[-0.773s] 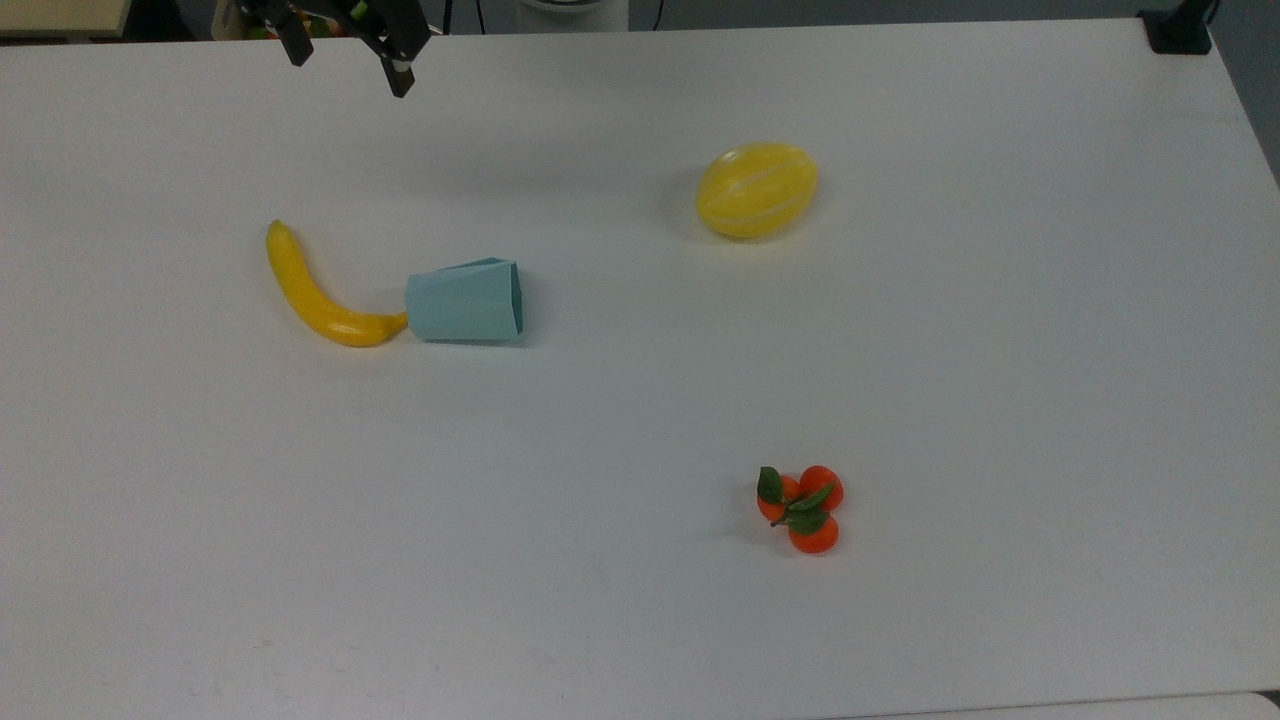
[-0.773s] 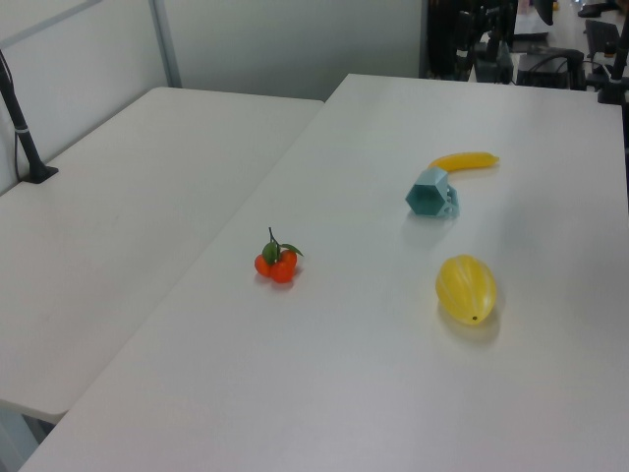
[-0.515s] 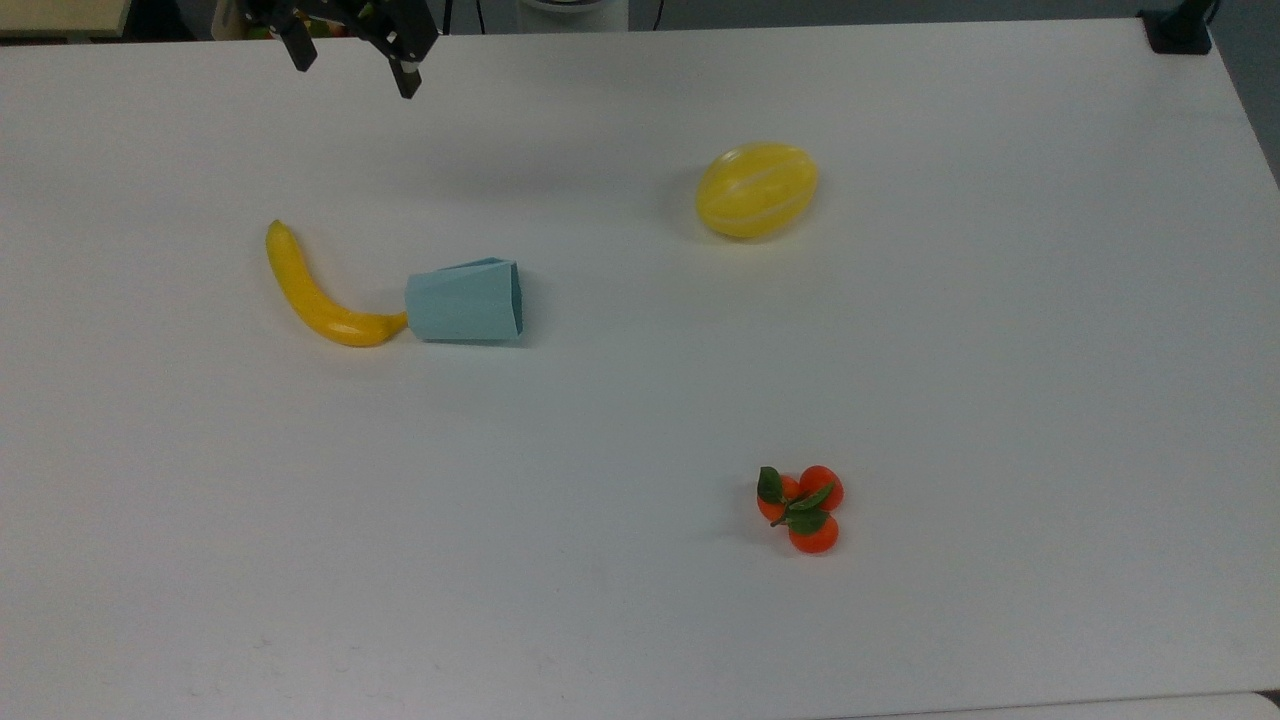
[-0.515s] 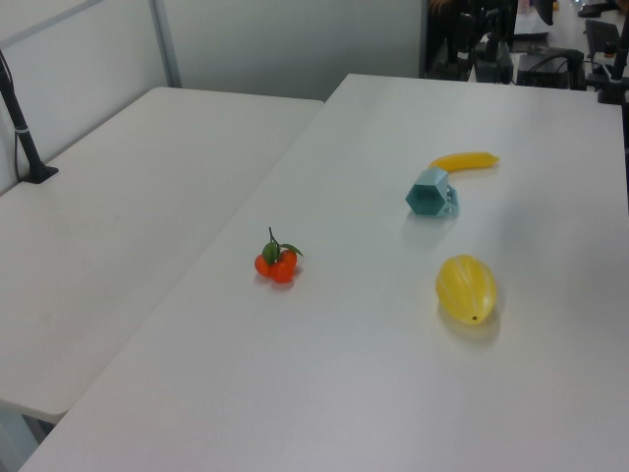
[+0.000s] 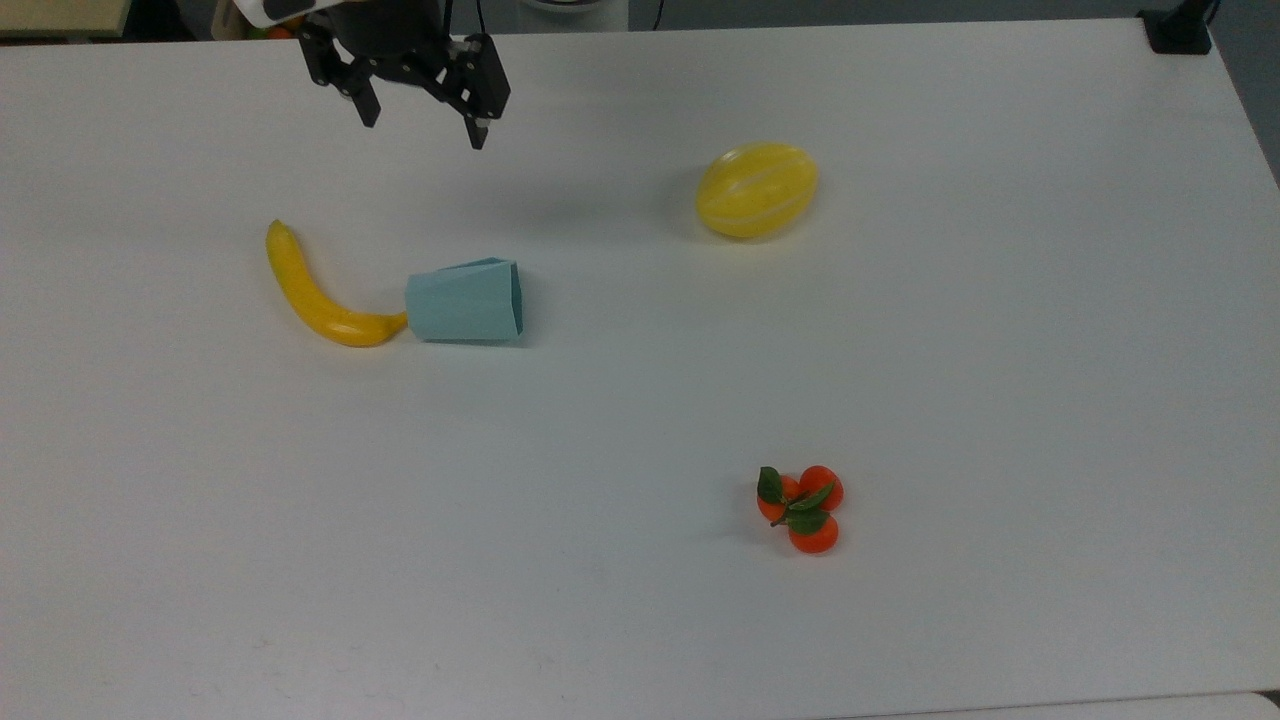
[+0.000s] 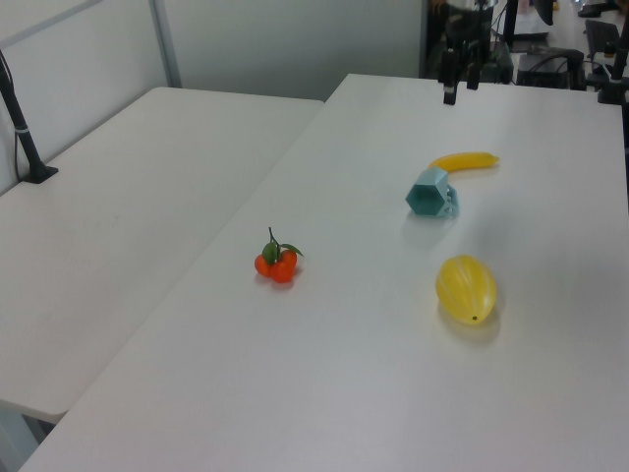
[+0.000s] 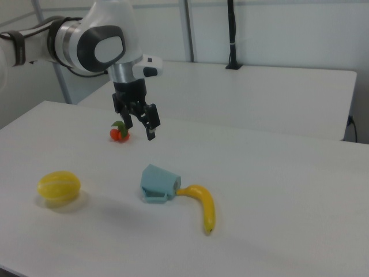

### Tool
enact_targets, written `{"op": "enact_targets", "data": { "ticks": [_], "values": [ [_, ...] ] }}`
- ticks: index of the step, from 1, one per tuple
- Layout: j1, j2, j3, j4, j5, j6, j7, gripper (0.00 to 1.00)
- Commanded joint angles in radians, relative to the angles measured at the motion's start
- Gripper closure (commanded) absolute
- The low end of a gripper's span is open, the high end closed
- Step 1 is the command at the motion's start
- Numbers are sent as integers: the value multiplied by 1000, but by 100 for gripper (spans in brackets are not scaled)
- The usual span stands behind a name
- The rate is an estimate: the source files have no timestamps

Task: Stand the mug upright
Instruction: 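Move the open gripper down toward the tipped light blue mug, then grasp the mug's upturned side with the gripper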

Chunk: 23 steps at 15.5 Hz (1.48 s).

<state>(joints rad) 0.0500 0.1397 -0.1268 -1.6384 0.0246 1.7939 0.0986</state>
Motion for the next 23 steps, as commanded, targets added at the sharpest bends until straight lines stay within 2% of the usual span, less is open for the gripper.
{"op": "enact_targets", "data": {
  "ticks": [1, 4, 6, 7, 16, 18, 19, 23],
  "values": [
    [91, 55, -8, -29, -127, 31, 44, 0],
    [137, 110, 10, -58, -227, 91, 116, 0],
    [146, 138, 25, -76, -343, 128, 163, 0],
    [146, 152, 38, -77, -371, 139, 188, 0],
    [160, 224, 53, -80, -445, 208, 202, 0],
    [160, 224, 53, -84, -451, 222, 199, 6],
    [159, 227, 53, -84, -469, 222, 196, 10],
    [175, 262, 61, -101, -564, 223, 239, 10]
  ]
}}
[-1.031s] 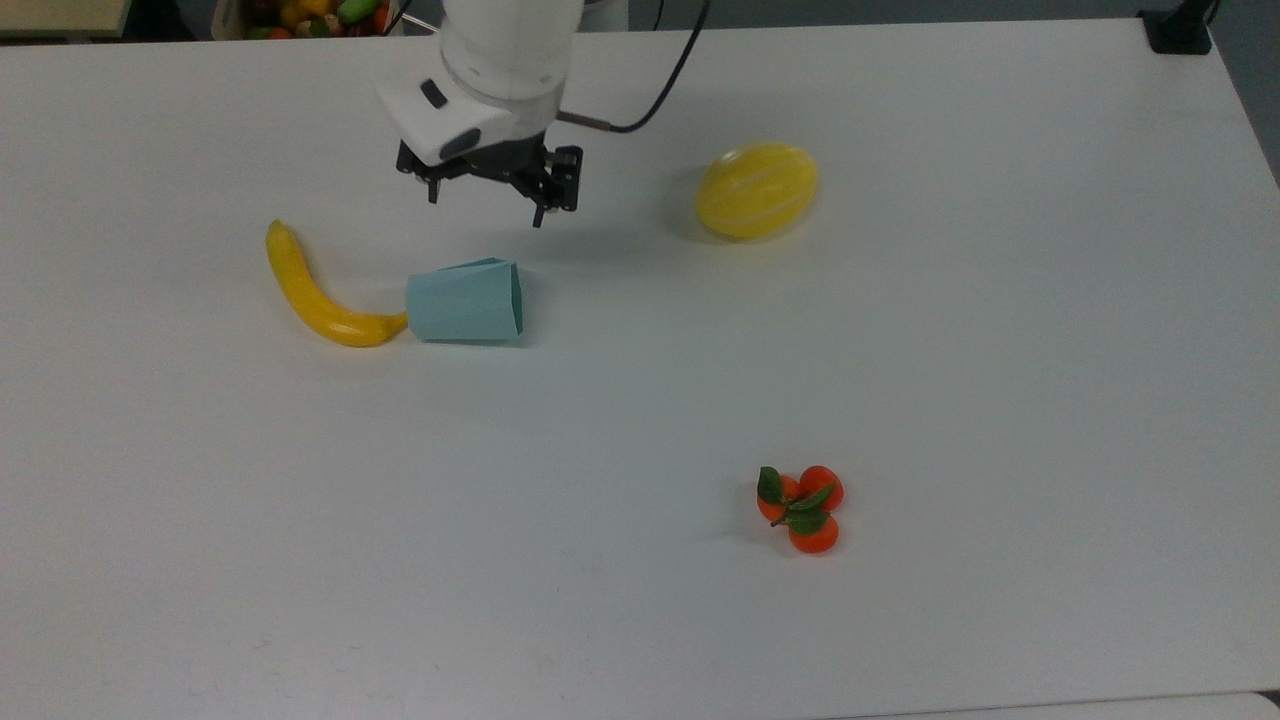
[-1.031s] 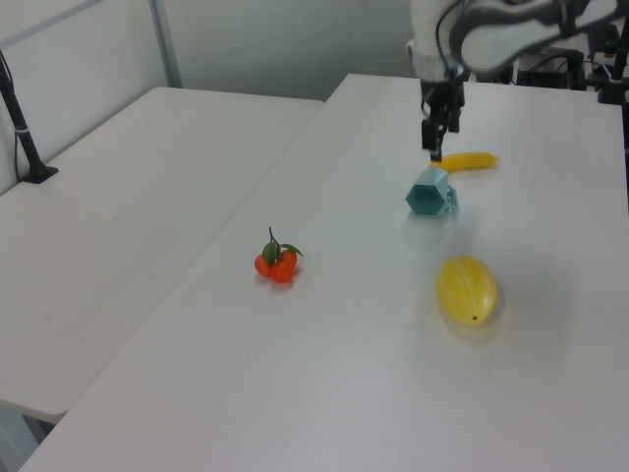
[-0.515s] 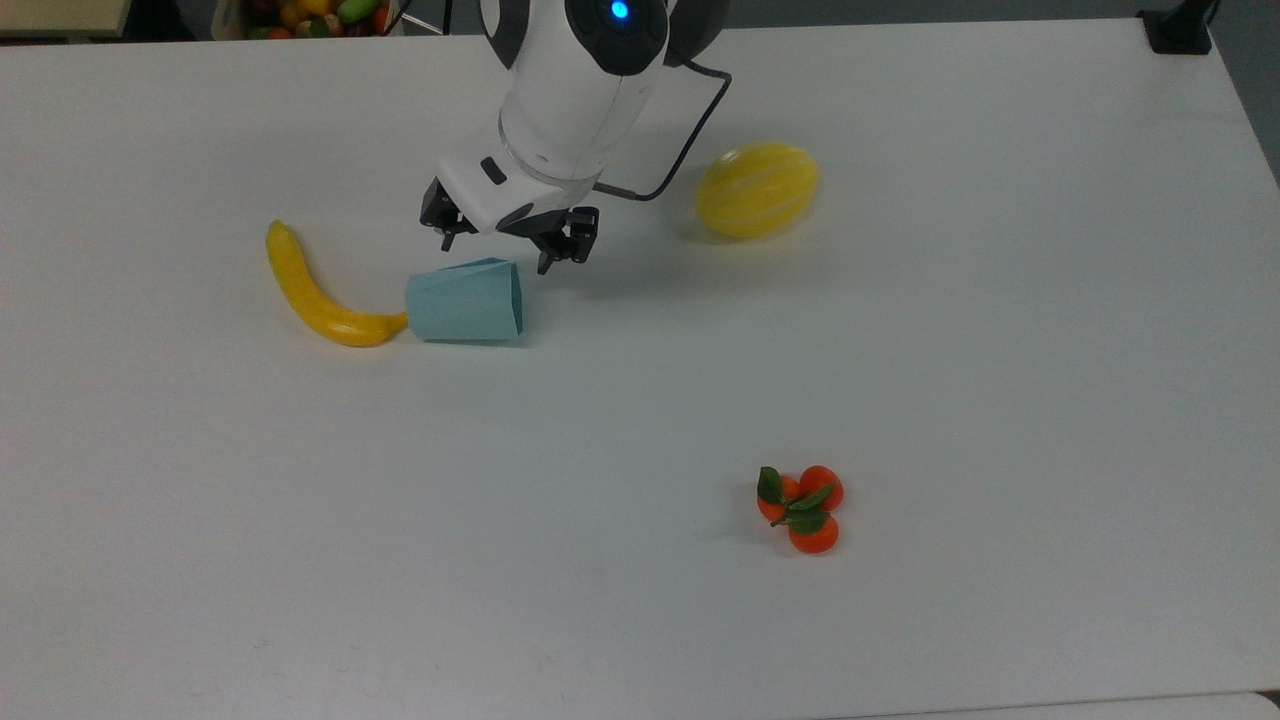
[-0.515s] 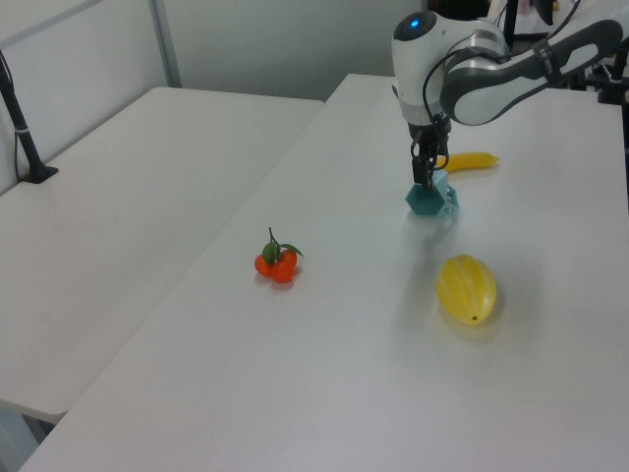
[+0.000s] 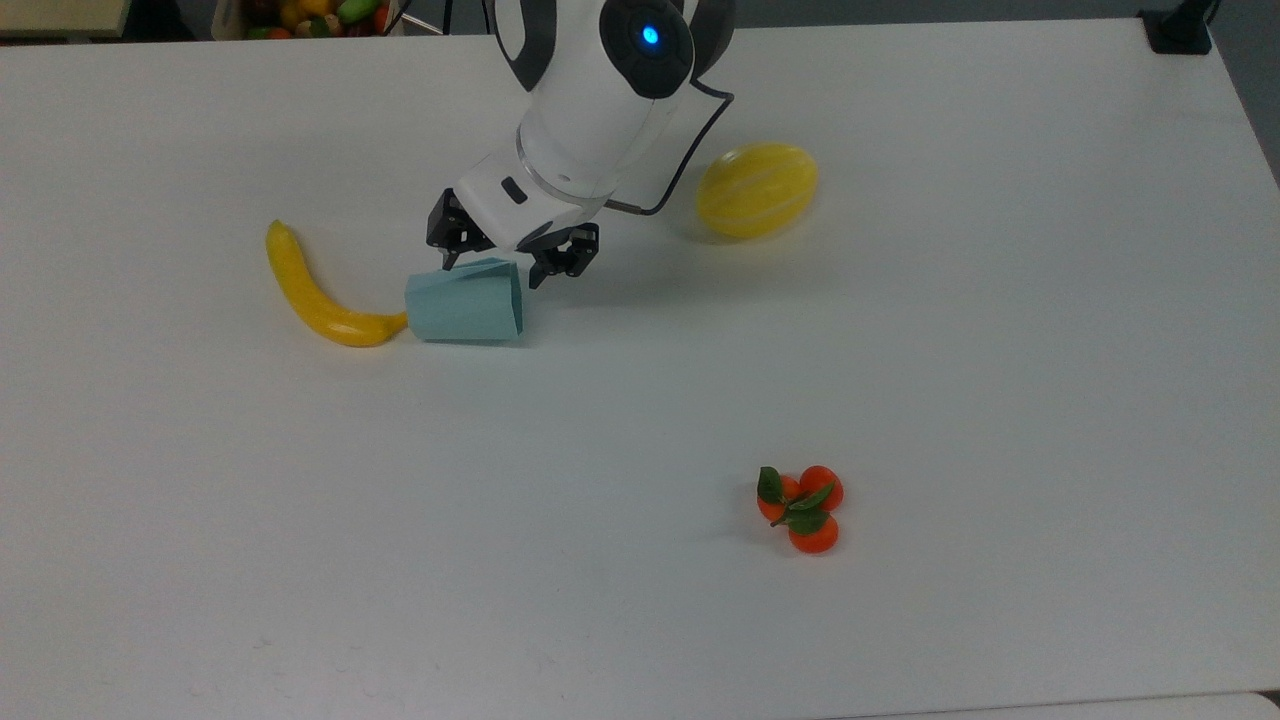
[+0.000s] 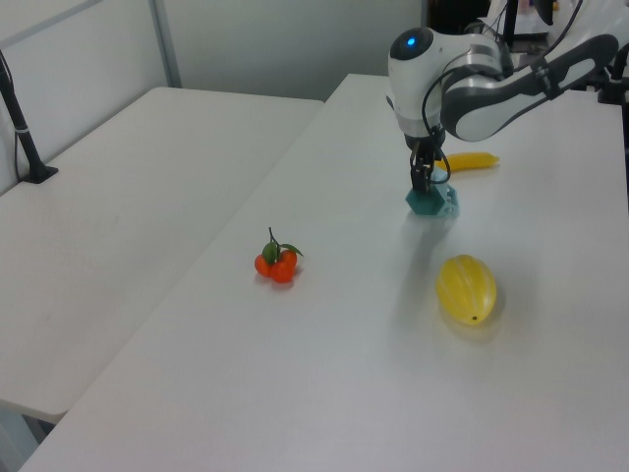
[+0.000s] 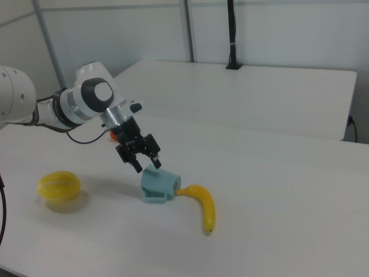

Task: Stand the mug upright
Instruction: 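Grasp the mug's upturned side with the gripper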

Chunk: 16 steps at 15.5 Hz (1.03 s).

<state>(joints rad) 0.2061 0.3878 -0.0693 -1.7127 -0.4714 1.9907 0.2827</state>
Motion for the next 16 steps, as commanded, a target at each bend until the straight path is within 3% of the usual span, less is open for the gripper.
{"op": "enact_targets", "data": {
  "ticks": [1, 4, 8, 13, 16],
  "values": [
    [19, 22, 6, -28, -99, 27, 68, 13],
    [21, 34, 14, -28, -170, 28, 88, 23],
    [27, 40, 14, -28, -239, 28, 110, 50],
    [27, 43, 14, -39, -270, 37, 110, 100],
    [24, 34, 14, -39, -260, 54, 115, 100]
  ]
}}
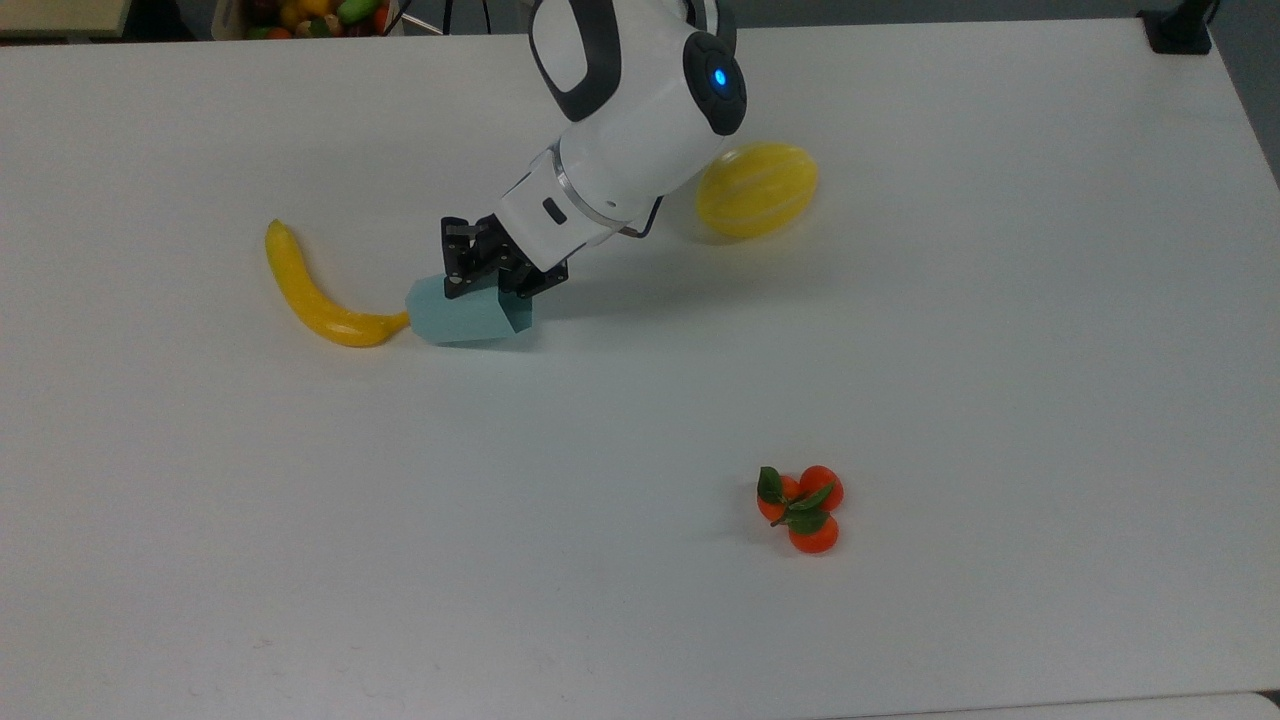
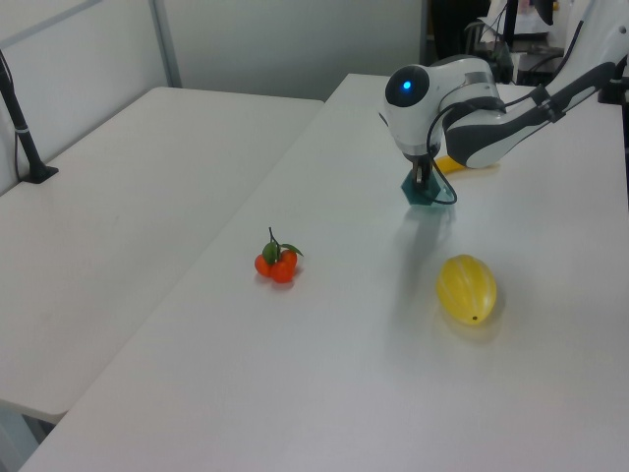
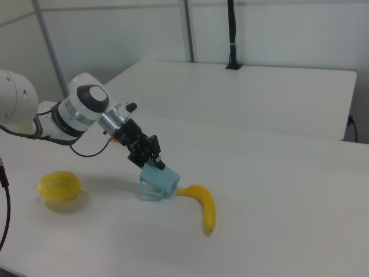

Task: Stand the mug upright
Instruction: 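Rotate the held mug so its base rests on the table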

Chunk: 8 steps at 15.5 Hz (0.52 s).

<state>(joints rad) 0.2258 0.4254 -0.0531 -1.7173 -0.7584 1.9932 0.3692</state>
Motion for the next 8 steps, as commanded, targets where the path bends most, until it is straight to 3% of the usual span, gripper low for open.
{"op": "enact_targets", "data": {
  "ticks": [1, 3, 8],
  "values": [
    [-2, -13, -2, -34, 33, 65, 30, 100],
    [-6, -27, -2, -34, 66, 85, 31, 100],
    [-36, -56, -13, -22, 290, 170, 13, 100]
  ]
}}
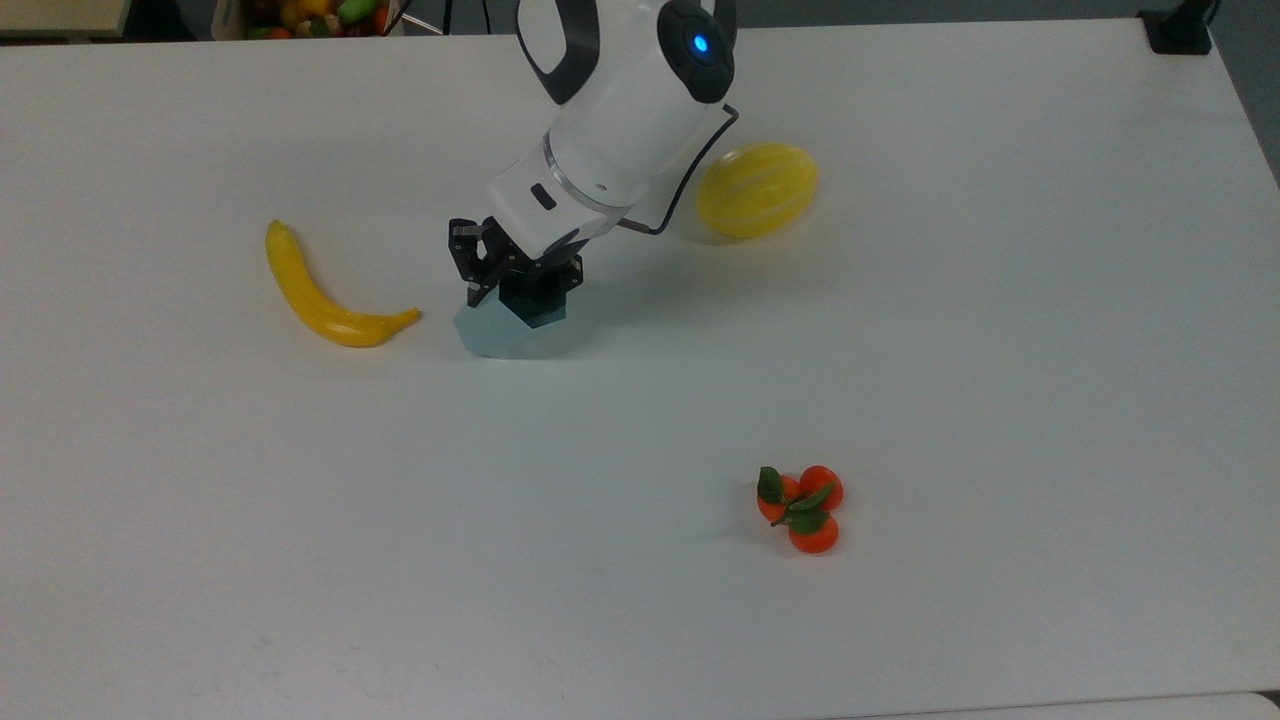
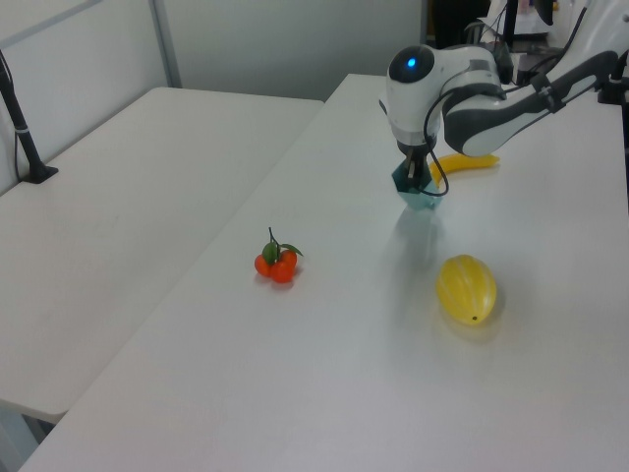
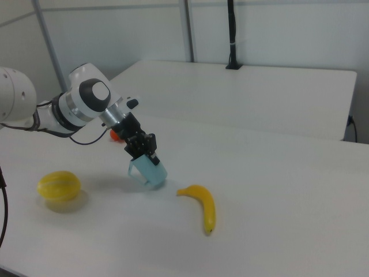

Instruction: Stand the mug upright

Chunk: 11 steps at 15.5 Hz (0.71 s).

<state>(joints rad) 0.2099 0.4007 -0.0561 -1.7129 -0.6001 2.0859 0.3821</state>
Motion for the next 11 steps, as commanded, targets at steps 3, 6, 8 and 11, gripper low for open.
{"op": "enact_targets", "data": {
  "ticks": [3, 6, 8, 11],
  "values": [
    [-46, -46, -13, -10, 326, 89, -110, 100],
    [-50, -51, -34, -7, 398, 91, -161, 87],
    [-50, -51, -36, -7, 399, 92, -164, 53],
    [-52, -52, -36, -7, 401, 92, -164, 23]
  ]
}}
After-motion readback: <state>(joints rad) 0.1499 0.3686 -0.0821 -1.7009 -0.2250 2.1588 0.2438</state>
